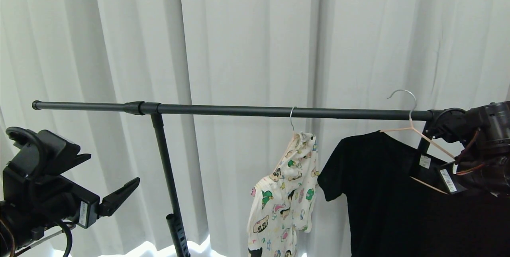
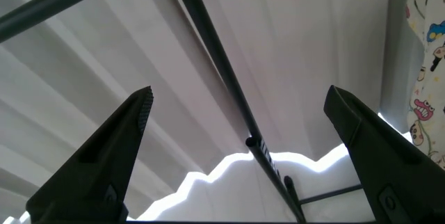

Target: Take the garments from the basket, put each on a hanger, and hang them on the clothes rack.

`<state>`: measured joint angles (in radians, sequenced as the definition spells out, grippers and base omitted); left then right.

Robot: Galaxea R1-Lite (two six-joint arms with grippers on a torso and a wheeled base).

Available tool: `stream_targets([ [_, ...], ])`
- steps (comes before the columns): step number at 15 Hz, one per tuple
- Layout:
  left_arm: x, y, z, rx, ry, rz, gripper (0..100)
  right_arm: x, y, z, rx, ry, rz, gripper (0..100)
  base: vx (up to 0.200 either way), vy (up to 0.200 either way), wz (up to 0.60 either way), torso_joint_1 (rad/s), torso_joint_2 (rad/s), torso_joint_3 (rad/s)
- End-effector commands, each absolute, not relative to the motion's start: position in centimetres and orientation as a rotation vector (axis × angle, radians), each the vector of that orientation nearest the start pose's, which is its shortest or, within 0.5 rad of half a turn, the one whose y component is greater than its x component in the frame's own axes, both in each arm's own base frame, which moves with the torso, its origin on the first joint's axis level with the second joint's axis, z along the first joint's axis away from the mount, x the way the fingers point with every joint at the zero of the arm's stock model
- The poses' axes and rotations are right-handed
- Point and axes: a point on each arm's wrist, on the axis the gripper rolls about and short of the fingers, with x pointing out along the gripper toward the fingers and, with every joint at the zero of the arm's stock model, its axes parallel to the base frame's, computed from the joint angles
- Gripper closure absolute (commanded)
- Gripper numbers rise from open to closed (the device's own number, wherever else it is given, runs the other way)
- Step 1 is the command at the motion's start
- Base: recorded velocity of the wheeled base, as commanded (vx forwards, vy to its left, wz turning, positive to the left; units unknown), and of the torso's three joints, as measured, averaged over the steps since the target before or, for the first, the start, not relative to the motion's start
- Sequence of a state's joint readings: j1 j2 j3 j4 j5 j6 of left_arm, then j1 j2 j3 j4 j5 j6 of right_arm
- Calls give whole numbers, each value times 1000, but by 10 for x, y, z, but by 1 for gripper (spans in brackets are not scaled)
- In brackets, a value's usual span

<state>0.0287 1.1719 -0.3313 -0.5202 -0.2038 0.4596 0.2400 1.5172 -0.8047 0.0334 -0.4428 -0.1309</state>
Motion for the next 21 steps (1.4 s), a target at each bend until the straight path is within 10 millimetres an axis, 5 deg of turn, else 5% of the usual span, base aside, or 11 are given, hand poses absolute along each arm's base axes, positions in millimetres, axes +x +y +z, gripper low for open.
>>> stream_targets([
  [1, 153, 0, 164, 418, 274, -244, 0, 248, 53, 165, -385, 753, -140, 100, 0, 0, 0, 0, 0, 0],
  [9, 154, 0, 165, 420, 270, -243, 0, 257, 75, 139, -392, 820, -164, 100, 0, 0, 0, 0, 0, 0],
  [15, 153, 0, 165, 418, 271, -243, 0, 255, 75, 142, -384, 809, -163, 100, 0, 0, 0, 0, 0, 0],
  [16, 153, 0, 165, 419, 268, -242, 0, 253, 75, 144, -371, 800, -166, 0, 0, 0, 0, 0, 0, 0],
  [21, 153, -1, 164, 419, 273, -248, 0, 220, 87, 177, -311, 694, -99, 0, 0, 0, 0, 0, 0, 0],
])
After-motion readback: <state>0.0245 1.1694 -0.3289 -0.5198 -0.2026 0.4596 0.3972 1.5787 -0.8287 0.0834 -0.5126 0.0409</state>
